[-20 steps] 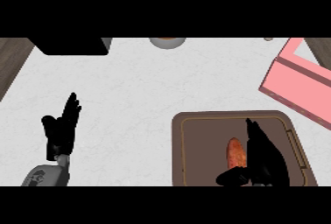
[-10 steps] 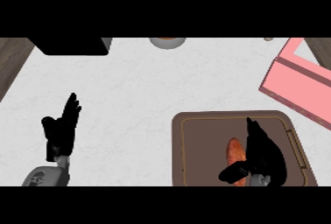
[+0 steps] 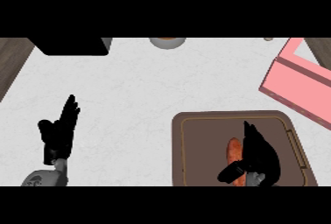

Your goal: Pick the sweet potato from the tray and place it in the cardboard box

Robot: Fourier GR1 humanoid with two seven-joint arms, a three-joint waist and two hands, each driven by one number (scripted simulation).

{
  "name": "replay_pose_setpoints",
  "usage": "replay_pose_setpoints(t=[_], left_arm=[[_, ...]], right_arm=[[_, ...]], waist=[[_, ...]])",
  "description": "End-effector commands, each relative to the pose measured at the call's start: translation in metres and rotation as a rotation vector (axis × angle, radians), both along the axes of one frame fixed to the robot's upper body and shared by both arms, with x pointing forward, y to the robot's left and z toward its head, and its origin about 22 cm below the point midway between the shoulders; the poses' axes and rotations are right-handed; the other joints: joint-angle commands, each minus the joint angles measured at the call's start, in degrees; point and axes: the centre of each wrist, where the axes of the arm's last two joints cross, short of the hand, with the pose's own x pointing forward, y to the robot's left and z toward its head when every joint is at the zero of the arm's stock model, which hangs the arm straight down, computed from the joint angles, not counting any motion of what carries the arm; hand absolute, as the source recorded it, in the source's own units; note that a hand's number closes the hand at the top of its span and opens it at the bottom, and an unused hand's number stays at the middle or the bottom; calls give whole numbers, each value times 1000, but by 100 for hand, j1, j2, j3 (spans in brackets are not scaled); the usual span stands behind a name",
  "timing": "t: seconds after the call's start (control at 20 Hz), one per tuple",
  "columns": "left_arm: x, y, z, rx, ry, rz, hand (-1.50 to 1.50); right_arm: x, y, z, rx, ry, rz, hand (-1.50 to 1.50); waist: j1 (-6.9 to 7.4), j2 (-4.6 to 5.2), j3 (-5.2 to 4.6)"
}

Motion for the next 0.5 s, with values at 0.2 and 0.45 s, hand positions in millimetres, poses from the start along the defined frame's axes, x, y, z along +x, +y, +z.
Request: replay_pose_setpoints(t=[0.2,0.45], left_arm=[[14,6,0,6,-11,5,0],[-2,-3,27,14,-8,-2,0]], right_arm=[[11,-10,-16,-23,51,-73,-150],[10,25,-40,-57,-45,39,150]], waist=[[-17,6,0],[32,-3,4]])
